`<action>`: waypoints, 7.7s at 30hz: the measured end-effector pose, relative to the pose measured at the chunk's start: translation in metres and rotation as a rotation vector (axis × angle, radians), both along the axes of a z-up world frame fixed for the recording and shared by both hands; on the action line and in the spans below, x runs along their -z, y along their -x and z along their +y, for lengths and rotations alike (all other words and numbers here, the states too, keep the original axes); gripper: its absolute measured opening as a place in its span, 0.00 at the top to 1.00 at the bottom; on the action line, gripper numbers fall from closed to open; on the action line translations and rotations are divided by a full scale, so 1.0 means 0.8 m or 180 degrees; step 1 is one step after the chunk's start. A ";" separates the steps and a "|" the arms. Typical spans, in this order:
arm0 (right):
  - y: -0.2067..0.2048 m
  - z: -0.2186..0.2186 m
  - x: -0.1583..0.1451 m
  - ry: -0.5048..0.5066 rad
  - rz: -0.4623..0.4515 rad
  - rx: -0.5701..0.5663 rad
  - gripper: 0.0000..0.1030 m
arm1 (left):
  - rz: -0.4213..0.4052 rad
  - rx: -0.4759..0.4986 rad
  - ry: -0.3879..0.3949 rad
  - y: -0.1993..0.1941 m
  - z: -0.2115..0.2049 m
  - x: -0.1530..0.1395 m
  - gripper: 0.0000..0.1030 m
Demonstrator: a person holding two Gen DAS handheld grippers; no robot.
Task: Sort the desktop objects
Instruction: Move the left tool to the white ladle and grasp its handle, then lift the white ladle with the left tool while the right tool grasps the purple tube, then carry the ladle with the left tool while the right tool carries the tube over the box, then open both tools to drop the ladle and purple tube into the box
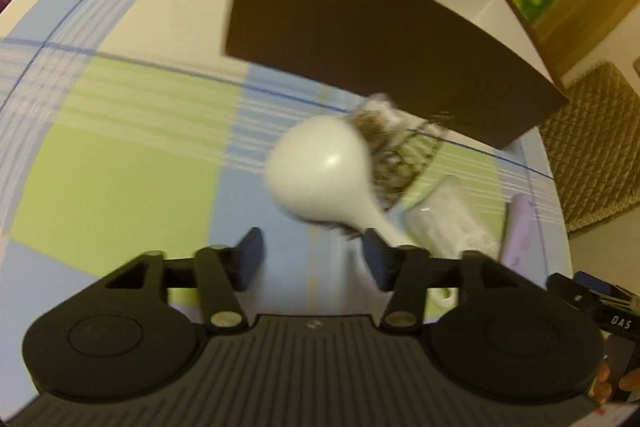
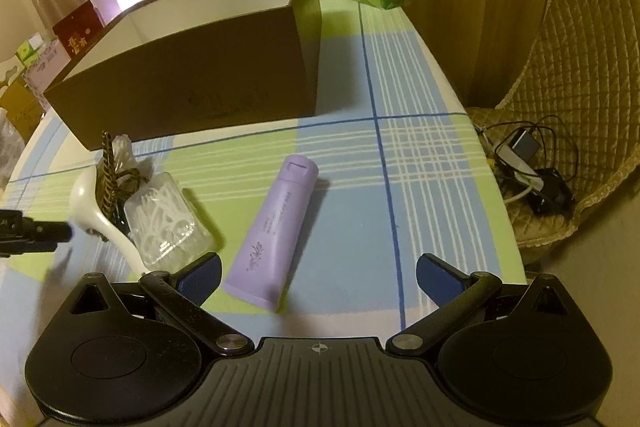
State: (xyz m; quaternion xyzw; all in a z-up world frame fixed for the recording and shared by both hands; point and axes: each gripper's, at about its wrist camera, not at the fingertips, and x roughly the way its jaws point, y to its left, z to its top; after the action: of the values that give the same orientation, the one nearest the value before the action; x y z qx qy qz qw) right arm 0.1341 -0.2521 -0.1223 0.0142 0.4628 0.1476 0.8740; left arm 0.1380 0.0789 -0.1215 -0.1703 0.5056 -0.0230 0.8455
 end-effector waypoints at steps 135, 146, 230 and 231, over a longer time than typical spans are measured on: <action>0.015 0.071 -0.053 0.0170 -0.0994 -0.0098 0.72 | -0.0783 0.0735 -0.0782 0.030 0.064 -0.078 0.87; 0.011 0.088 -0.088 0.0066 -0.1151 -0.0246 0.72 | -0.0977 0.0764 -0.0770 0.028 0.065 -0.103 0.87; -0.240 0.179 -0.061 0.0477 -0.0205 -0.0612 0.11 | -0.0460 0.1168 -0.1130 -0.302 -0.001 -0.044 0.38; -0.239 0.180 -0.062 0.0471 -0.0213 -0.0608 0.09 | -0.0485 0.1163 -0.1137 -0.299 -0.001 -0.046 0.34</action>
State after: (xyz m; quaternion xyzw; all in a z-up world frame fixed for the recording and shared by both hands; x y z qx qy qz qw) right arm 0.3252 -0.1085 -0.0729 -0.0993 0.4423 0.1961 0.8695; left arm 0.3776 0.0779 -0.0845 0.0780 0.4589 -0.0984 0.8796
